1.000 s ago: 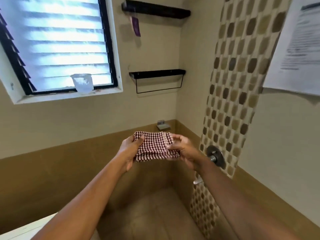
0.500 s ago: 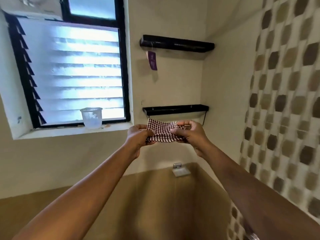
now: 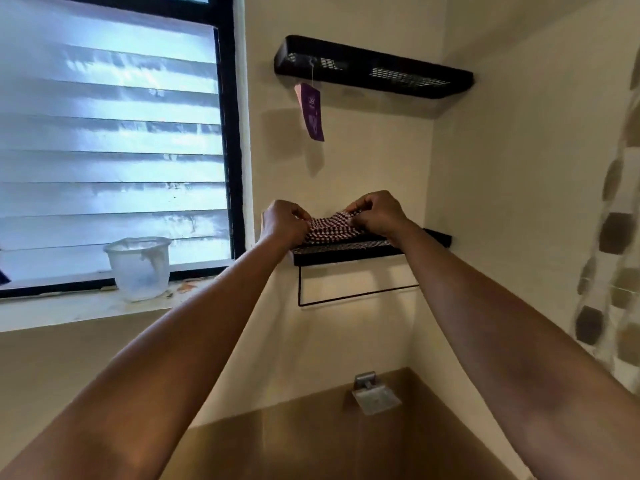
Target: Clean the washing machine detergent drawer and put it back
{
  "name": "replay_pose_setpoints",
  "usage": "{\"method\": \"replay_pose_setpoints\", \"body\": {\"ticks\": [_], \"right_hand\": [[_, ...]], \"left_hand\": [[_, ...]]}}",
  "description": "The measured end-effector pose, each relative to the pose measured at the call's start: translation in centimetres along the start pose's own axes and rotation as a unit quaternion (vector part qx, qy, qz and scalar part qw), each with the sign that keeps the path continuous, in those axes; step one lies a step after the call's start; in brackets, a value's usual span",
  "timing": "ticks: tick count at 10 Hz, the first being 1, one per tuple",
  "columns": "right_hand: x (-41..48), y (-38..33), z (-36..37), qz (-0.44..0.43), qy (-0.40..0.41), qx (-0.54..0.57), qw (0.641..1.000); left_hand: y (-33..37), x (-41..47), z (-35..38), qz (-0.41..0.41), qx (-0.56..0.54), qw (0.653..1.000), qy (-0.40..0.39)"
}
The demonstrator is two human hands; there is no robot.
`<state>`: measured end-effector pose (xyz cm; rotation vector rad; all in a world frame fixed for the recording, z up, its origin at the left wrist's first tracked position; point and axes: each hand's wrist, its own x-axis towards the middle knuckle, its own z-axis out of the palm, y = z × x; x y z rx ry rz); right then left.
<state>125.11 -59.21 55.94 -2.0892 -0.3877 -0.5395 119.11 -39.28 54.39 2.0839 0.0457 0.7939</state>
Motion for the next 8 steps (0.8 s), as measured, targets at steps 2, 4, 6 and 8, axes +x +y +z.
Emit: {"method": "replay_pose_setpoints", "body": {"ticks": [2, 4, 6, 8], "right_hand": [[1.6, 3.7, 3.0, 0.017, -0.028, -0.096, 0.995], [2.0, 4.2, 3.4, 0.020, -0.015, -0.169, 0.985], [-0.1, 3.3, 2.6, 0.031, -0.103, -0.251, 0.962], [-3.6, 1.5, 1.8, -0.055, 0.023, -0.248, 0.967]], "left_hand": [[-2.9, 1.5, 2.4, 0.043, 0.131, 0.990, -0.043], [-3.0, 1.2, 3.6, 0.131, 0.341, 0.931, -0.018], [-4.2, 1.0, 3.0, 0.103, 0.300, 0.942, -0.108], [-5.8, -3.0, 1.5, 0.179, 0.258, 0.948, 0.045]]}}
